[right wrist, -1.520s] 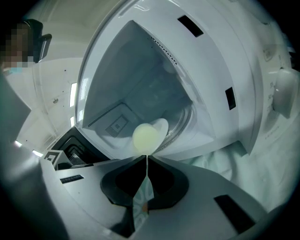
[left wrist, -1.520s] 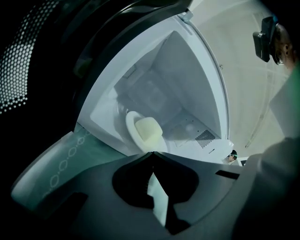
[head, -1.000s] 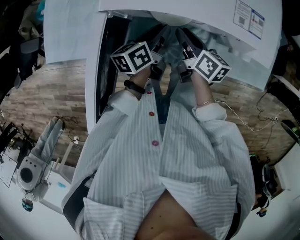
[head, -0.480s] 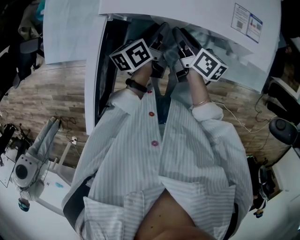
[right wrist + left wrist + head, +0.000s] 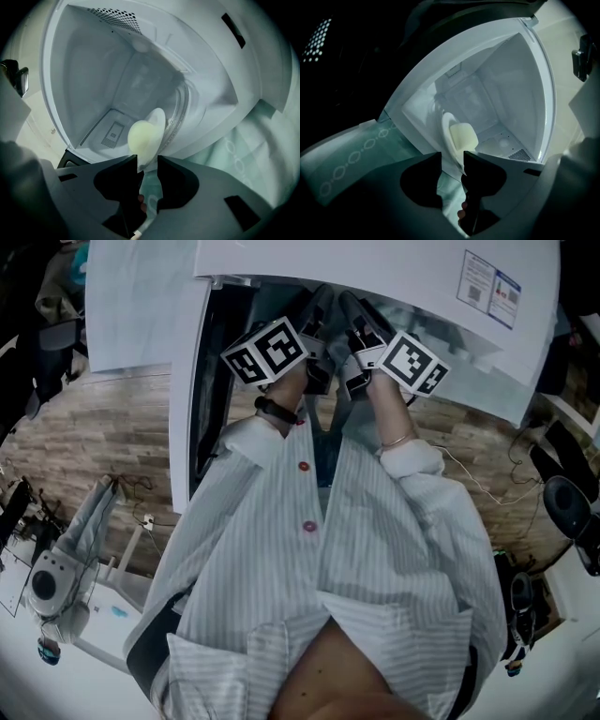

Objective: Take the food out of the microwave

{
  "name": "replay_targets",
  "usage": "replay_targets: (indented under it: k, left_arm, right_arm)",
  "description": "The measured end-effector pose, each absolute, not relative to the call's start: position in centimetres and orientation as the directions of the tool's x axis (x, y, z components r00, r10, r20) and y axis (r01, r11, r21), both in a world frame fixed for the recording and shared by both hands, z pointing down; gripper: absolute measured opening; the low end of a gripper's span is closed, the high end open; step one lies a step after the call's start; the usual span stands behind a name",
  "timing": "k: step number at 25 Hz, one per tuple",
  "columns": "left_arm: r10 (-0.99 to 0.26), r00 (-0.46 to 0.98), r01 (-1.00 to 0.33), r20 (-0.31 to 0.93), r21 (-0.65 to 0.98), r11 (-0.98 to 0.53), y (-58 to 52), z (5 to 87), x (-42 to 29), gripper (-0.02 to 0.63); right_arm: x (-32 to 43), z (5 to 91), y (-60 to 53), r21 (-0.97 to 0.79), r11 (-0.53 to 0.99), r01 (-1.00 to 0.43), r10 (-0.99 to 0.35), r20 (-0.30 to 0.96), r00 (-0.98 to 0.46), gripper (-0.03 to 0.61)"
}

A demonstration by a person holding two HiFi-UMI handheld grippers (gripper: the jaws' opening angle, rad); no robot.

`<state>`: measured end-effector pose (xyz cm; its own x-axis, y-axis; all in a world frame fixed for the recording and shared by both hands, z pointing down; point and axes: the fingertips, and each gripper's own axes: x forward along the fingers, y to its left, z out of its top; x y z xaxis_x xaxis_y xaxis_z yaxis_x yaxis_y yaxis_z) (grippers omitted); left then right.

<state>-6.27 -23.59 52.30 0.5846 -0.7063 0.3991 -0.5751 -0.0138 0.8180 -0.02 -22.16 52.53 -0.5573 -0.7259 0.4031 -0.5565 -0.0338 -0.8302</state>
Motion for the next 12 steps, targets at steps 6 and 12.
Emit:
replay_targets:
  k: [6,12]
  left_arm:
    - [-0.707,0.580,-0.578,0.404,0.816,-0.007,-23.58,52.39,-6.41,0.139]
    - [-0.705,0.590,-0.557,0.393,0.830,-0.004,-23.60,52.32,-6.54,0.120]
  right_arm:
    - [-0.55,52.79,-22.18,-0.842,-0.043,-0.538,-0.713,0.403,-0.574,0.129]
    - [-0.79,52.81,-22.13,-0.854,-0.053,-0.518,-0.711,0.396,-0.581,0.119]
